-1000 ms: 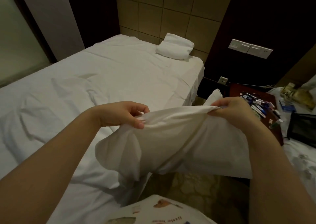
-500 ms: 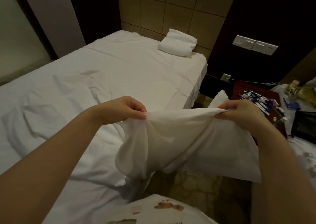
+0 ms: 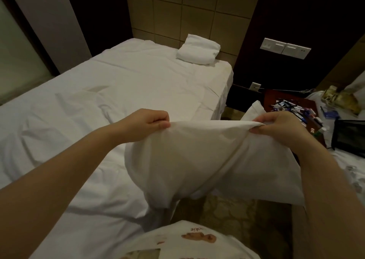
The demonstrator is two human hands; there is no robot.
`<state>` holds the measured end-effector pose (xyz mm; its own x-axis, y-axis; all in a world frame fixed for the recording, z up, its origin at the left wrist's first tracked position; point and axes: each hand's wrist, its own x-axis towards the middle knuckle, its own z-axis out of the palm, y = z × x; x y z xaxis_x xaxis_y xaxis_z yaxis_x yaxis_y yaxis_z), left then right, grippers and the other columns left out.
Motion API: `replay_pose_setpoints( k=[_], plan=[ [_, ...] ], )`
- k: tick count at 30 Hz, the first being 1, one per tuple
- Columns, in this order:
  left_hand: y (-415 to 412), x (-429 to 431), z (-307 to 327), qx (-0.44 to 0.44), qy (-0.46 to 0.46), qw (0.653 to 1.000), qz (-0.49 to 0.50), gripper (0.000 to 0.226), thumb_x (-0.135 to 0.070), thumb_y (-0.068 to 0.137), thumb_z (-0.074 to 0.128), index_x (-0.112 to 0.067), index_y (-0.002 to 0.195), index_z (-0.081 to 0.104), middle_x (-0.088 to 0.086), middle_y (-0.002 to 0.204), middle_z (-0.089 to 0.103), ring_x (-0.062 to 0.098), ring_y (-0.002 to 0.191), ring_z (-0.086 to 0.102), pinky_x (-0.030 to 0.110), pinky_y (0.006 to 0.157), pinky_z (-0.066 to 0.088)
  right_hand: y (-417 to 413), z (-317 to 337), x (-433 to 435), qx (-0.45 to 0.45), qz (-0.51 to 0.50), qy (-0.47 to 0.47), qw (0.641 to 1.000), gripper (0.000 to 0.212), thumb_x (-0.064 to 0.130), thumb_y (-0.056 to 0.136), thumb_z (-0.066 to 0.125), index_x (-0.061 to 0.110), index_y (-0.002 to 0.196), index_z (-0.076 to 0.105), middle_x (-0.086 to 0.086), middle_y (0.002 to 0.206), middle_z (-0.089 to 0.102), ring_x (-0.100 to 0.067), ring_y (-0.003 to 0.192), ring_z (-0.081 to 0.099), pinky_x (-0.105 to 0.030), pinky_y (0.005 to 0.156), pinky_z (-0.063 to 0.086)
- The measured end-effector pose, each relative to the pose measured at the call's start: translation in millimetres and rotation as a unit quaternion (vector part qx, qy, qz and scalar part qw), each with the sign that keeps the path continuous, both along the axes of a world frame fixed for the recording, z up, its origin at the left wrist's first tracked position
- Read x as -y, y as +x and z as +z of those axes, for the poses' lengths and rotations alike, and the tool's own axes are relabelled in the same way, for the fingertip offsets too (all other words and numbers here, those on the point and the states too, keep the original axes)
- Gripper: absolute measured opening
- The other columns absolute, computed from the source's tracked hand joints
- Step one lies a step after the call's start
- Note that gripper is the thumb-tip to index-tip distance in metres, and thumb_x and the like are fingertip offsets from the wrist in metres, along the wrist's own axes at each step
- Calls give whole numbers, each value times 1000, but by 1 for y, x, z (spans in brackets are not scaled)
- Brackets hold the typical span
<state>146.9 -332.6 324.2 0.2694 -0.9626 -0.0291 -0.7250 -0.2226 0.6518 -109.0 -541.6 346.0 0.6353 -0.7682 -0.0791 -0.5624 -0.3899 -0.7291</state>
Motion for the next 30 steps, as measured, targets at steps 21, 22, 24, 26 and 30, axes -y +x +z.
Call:
replay_pose_setpoints(
  k=[21, 22, 24, 26, 30],
  plan=[
    [29, -19, 20, -158, 192, 968, -31, 28, -2, 86, 62, -27, 97, 67, 10, 95, 68, 16, 84, 63, 28, 76, 53, -18, -20, 10, 64, -77, -11, 995, 4, 19, 84, 69, 22, 85, 70, 6, 85, 61, -18, 93, 53, -28, 73, 41],
    [31, -16, 22, -130, 166, 977, 1, 34, -2, 86, 61, -35, 95, 67, 8, 94, 67, 15, 82, 62, 24, 74, 53, -19, -20, 10, 66, -78, -11, 995, 4, 18, 84, 69, 22, 85, 70, 8, 83, 60, -17, 92, 53, -27, 71, 41],
    [34, -8, 25, -39, 106, 991, 76, 34, -7, 86, 63, -38, 97, 65, 2, 89, 63, 16, 81, 57, 20, 68, 48, -22, -20, 8, 62, -71, -1, 996, 6, 16, 83, 70, 21, 85, 68, 12, 81, 57, -15, 89, 51, -29, 74, 40],
    [33, 1, 25, 92, 54, 984, 144, 24, -11, 84, 65, -28, 102, 65, 0, 91, 62, 18, 84, 53, 24, 68, 39, -24, -19, 6, 51, -54, 2, 997, 8, 15, 83, 70, 22, 86, 68, 15, 82, 55, -10, 83, 49, -31, 76, 40],
    [22, 18, 26, -84, -196, 933, 291, 8, -11, 82, 68, -18, 78, 69, -2, 76, 62, 12, 78, 55, 23, 72, 42, -32, -24, 9, 58, -55, 3, 997, 12, 13, 81, 71, 20, 90, 66, 15, 83, 54, -3, 78, 48, -27, 72, 41]
  ],
)
